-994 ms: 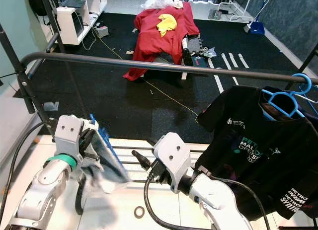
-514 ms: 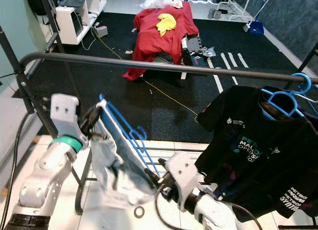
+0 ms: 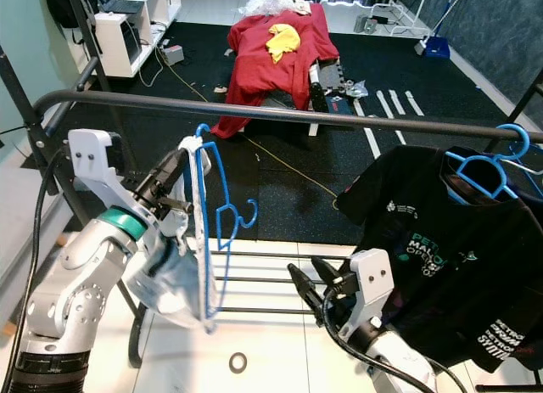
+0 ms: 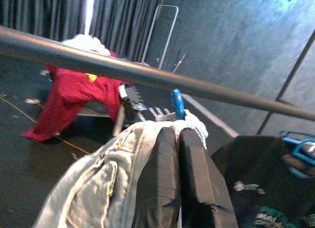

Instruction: Hang hanger

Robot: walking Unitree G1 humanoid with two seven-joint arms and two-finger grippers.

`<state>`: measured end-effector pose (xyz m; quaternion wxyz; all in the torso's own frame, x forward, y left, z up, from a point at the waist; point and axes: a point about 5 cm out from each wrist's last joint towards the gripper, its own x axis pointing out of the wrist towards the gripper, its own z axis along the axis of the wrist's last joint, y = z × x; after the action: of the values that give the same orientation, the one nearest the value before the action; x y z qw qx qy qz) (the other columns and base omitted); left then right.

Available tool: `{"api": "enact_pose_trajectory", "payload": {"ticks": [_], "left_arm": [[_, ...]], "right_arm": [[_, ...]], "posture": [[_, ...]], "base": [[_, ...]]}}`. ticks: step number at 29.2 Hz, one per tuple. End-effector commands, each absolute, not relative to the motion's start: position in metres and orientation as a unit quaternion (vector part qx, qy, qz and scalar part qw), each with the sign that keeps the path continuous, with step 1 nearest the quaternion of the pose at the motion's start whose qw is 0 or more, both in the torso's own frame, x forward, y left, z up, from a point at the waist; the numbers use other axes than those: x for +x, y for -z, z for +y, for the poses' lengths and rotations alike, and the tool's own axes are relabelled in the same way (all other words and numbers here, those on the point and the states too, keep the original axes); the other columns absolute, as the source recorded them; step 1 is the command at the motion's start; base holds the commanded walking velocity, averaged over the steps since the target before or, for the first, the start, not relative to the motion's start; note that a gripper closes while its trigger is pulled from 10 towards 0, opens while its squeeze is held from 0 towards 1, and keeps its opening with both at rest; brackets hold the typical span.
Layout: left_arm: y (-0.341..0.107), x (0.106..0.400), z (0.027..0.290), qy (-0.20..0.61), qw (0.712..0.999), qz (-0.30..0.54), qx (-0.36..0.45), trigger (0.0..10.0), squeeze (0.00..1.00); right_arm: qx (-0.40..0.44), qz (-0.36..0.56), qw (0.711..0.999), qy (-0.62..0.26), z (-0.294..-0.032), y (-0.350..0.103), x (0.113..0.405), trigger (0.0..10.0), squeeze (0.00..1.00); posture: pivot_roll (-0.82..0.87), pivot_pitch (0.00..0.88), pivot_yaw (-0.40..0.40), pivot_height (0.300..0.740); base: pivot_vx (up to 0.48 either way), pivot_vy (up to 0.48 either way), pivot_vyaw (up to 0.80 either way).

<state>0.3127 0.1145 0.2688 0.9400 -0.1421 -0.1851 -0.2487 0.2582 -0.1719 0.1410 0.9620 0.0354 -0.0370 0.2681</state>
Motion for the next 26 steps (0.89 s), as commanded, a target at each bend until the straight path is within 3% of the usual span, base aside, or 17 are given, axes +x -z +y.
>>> {"api": "enact_pose_trajectory", "payload": {"ticks": [1,6,21,22,24,25,26], "left_arm": [[-0.285,0.302,0.109,0.283,0.922,-0.217,-0.151,0.0,0.00],[-0.293,0.293,0.107,0.320,0.903,-0.223,-0.178,0.0,0.00],[-0.299,0.289,0.106,0.344,0.891,-0.225,-0.196,0.0,0.00],[-0.300,0.288,0.106,0.348,0.888,-0.224,-0.201,0.0,0.00],[-0.300,0.288,0.106,0.348,0.888,-0.224,-0.201,0.0,0.00],[-0.301,0.287,0.105,0.351,0.886,-0.224,-0.204,0.0,0.00],[-0.301,0.287,0.105,0.351,0.886,-0.224,-0.204,0.0,0.00]], "right_arm": [[0.033,-0.031,0.960,-0.277,-0.169,-0.136,0.259,10.0,0.00],[0.038,-0.022,0.955,-0.292,-0.165,-0.130,0.269,10.0,0.00],[0.047,-0.024,0.936,-0.348,-0.149,-0.130,0.275,10.0,0.00],[0.048,-0.025,0.929,-0.365,-0.143,-0.131,0.278,9.2,0.00],[0.048,-0.025,0.929,-0.365,-0.143,-0.131,0.278,9.2,0.00],[0.048,-0.026,0.924,-0.377,-0.140,-0.131,0.280,10.0,0.00],[0.048,-0.026,0.924,-0.377,-0.140,-0.131,0.280,10.0,0.00]], "posture": [[-0.13,0.139,0.063,0.740],[-0.11,0.139,0.058,0.740],[-0.10,0.137,0.060,0.740],[-0.10,0.134,0.061,0.740],[-0.10,0.134,0.061,0.740],[-0.10,0.133,0.060,0.740],[-0.10,0.133,0.060,0.740]], "base": [[0.000,0.000,0.00],[0.000,0.000,0.00],[0.000,0.000,0.00],[0.000,0.000,0.00],[0.000,0.000,0.00],[0.000,0.000,0.00],[0.000,0.000,0.00]]}}
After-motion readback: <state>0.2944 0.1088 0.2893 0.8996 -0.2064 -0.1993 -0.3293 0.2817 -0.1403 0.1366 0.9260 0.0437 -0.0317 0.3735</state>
